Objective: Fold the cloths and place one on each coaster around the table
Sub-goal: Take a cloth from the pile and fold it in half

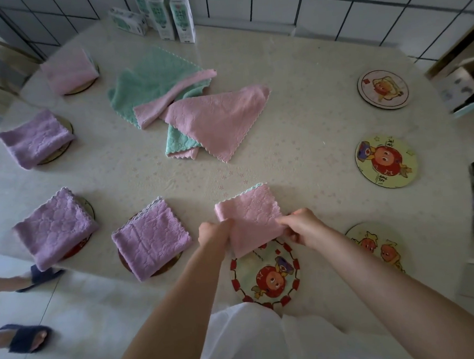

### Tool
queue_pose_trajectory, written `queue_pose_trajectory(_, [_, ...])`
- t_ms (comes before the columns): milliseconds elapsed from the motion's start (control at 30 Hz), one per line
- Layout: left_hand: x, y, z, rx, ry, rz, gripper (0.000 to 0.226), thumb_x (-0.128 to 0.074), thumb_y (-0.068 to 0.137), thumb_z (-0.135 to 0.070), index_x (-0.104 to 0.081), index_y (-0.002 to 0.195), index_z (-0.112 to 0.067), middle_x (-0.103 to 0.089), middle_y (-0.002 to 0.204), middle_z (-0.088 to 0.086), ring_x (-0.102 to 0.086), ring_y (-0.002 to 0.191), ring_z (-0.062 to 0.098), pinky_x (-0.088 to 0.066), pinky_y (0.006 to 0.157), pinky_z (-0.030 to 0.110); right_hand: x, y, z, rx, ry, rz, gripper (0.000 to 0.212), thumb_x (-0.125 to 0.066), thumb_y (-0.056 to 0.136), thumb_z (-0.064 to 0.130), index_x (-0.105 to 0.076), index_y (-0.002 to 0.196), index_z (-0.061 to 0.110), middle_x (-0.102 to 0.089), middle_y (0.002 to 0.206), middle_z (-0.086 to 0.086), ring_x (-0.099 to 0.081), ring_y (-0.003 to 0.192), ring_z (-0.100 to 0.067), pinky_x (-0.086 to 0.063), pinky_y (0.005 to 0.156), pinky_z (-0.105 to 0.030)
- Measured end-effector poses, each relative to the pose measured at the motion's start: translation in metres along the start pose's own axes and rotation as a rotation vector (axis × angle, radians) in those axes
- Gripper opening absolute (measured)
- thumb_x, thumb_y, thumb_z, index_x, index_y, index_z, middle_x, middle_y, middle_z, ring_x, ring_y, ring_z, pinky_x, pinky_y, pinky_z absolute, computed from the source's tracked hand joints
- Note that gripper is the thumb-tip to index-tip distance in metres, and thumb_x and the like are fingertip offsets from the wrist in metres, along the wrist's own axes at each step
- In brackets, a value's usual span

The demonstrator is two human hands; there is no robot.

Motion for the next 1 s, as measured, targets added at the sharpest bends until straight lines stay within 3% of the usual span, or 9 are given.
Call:
queue_pose_trajectory(67, [-0.008,-0.002,0.0,0.018,-0.052,0.069,0.026,-0.07,0.08,-0.022,-0.061,0.093,-0.001,-0.062,0.081,0.011,-0.054,0.059,0.02,-0.044,0.047,0.026,-0.006,-0.003,-0.006,-0.052,0.07,0.07,0.014,-0.072,0.076,0.011,-0.062,0.084,0.005,-0.055,0.065,-0.006,-0.046,0.052,-0.016,-0.034,0.047,-0.026])
queue_pose_trajectory(133, [-0.013,-0.003,-0.003,0.003,-0.117,0.112,0.022,-0.068,0.082,-0.019,-0.063,0.093,-0.001,-0.067,0.092,0.014,-0.063,0.075,0.026,-0.058,0.067,0.035,-0.009,-0.007,-0.011,-0.102,0.096,0.117,0.01,-0.07,0.08,0.01,-0.062,0.085,0.006,-0.054,0.067,-0.005,-0.043,0.051,-0.013,-0.032,0.047,-0.023])
queue_pose_trajectory(233, [-0.017,-0.013,-0.007,-0.01,-0.274,0.203,0.019,-0.063,0.085,-0.012,-0.06,0.098,0.002,-0.066,0.102,0.017,-0.065,0.095,0.033,-0.054,0.088,0.047,-0.011,-0.014,-0.014,-0.128,0.099,0.177,0.018,-0.07,0.082,0.015,-0.063,0.096,0.006,-0.059,0.08,-0.006,-0.047,0.057,-0.013,-0.036,0.047,-0.023])
queue_pose_trajectory(333, [-0.022,-0.028,-0.011,-0.025,-0.45,0.318,0.018,-0.059,0.087,0.0,-0.052,0.102,0.006,-0.061,0.107,0.021,-0.062,0.1,0.036,-0.053,0.086,0.05,-0.009,-0.019,-0.01,-0.061,0.178,0.225,0.024,-0.068,0.083,0.014,-0.062,0.104,0.003,-0.065,0.095,-0.011,-0.061,0.076,-0.02,-0.049,0.058,-0.027])
queue_pose_trajectory(500, [-0.022,-0.039,0.008,-0.031,-0.576,0.41,0.042,-0.06,0.083,0.006,-0.048,0.123,0.001,-0.055,0.12,0.024,-0.06,0.105,0.039,-0.057,0.073,0.046,-0.004,-0.033,-0.013,0.093,0.323,0.322,0.016,-0.062,0.089,0.008,-0.057,0.103,0.004,-0.061,0.103,-0.013,-0.061,0.091,-0.024,-0.052,0.066,-0.031])
queue_pose_trajectory(667, [-0.024,-0.055,0.042,-0.048,-0.52,0.437,0.047,-0.057,0.081,0.01,-0.05,0.123,-0.01,-0.053,0.12,0.021,-0.058,0.1,0.035,-0.057,0.067,0.04,0.006,-0.041,-0.039,0.202,0.181,0.285,0.022,-0.064,0.088,0.013,-0.058,0.11,0.009,-0.06,0.113,-0.016,-0.062,0.094,-0.024,-0.052,0.064,-0.025])
queue_pose_trajectory(767, [-0.019,-0.056,0.067,-0.069,-0.393,0.376,0.039,-0.058,0.081,0.007,-0.053,0.116,-0.009,-0.056,0.12,0.024,-0.06,0.097,0.035,-0.057,0.078,0.047,0.006,-0.043,-0.056,0.242,0.069,0.263,0.02,-0.064,0.089,0.014,-0.058,0.108,0.014,-0.062,0.112,-0.013,-0.063,0.094,-0.022,-0.056,0.07,-0.029])
queue_pose_trajectory(867, [-0.016,-0.056,0.086,-0.088,-0.267,0.304,0.024,-0.059,0.085,-0.004,-0.057,0.108,-0.008,-0.062,0.112,0.023,-0.065,0.087,0.032,-0.058,0.071,0.041,0.012,-0.046,-0.058,0.371,-0.234,0.153,0.023,-0.062,0.089,0.019,-0.057,0.11,0.012,-0.061,0.103,-0.001,-0.06,0.086,-0.009,-0.05,0.064,-0.012])
queue_pose_trajectory(1000, [-0.004,-0.052,0.096,-0.073,-0.212,0.16,0.022,-0.059,0.092,-0.022,-0.063,0.098,-0.001,-0.066,0.095,0.022,-0.07,0.081,0.037,-0.06,0.068,0.042,0.019,-0.051,-0.049,0.616,-0.549,-0.054,0.03,-0.063,0.088,0.021,-0.055,0.115,0.012,-0.06,0.107,0.001,-0.055,0.09,-0.01,-0.038,0.076,-0.016])
Point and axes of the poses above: each hand's wrist, its own y-axis towards the middle knuckle, its own x-axis out of the back of the hand, z = x × y, the point moved 10 cm from there along y, towards the middle knuckle
